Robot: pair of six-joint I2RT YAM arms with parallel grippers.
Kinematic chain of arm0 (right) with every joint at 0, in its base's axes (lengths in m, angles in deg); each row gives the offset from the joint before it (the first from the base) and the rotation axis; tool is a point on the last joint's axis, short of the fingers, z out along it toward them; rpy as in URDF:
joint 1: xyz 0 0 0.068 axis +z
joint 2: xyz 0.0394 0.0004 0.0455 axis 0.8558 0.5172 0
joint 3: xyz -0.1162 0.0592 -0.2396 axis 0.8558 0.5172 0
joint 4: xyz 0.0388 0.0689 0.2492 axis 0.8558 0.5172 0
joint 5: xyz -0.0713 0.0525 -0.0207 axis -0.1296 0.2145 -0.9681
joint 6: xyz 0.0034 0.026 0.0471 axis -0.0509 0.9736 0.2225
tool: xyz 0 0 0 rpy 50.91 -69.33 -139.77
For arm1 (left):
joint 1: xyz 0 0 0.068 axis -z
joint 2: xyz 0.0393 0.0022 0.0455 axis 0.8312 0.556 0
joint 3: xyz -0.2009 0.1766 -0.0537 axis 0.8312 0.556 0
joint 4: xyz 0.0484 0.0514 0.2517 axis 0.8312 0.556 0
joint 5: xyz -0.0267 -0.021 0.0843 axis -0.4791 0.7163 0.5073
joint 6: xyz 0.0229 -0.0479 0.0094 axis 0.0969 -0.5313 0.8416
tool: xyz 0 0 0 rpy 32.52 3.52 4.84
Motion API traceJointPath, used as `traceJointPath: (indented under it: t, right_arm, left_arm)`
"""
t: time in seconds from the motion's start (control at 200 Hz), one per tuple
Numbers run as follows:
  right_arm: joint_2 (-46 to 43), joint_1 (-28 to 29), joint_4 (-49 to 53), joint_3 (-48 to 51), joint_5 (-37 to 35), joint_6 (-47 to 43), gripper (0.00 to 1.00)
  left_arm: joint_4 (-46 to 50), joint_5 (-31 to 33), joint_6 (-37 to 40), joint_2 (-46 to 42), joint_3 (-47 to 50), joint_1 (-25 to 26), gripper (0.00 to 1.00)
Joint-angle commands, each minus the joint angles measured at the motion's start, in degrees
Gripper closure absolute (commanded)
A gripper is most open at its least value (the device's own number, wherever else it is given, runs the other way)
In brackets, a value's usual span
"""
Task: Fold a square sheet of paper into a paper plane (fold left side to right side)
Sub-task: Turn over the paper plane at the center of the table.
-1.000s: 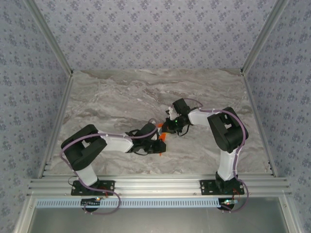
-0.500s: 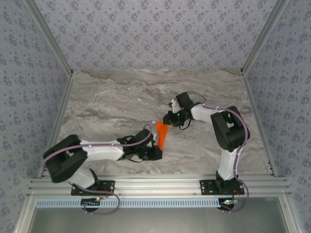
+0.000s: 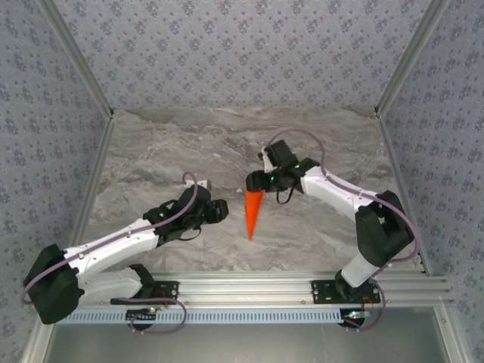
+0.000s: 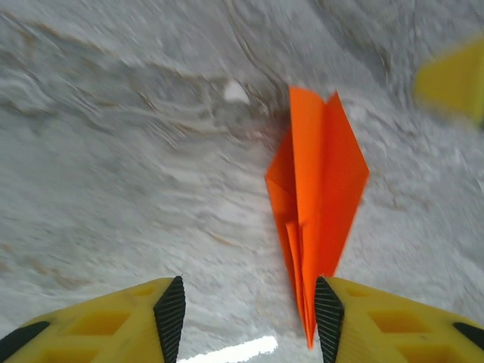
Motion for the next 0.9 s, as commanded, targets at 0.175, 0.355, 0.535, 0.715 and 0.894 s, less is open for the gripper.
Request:
traceJointPath:
  t: [0.175, 0.355, 0.535, 0.715, 0.894]
  right_arm:
    - [1.9, 4.4, 2.3, 6.0, -11.6, 9.3, 0.38]
    - [3.1, 4.7, -1.6, 8.4, -6.2, 12.1, 0.61]
    - [-0.6, 3.4, -1.3, 9.5, -4.5, 10.6, 1.00]
    - [-7.0, -4.1, -11.9, 18.8, 9.6, 6.7, 1.00]
    - [-6.3, -12.9, -11.8, 24.5, 15.8, 0.7, 0.85]
  left_arm:
    - [1.8, 5.7, -1.7, -1.7, 1.4, -0.3, 0.48]
    - [2.0, 6.3, -2.0, -3.3, 2.2, -0.3, 0.47]
    - [3.0, 6.6, -1.7, -3.8, 1.9, -0.3, 0.47]
    - [3.1, 7.0, -1.7, -3.8, 1.8, -0.3, 0.47]
    - [3.3, 7.0, -1.5, -3.4, 1.4, -0.3, 0.47]
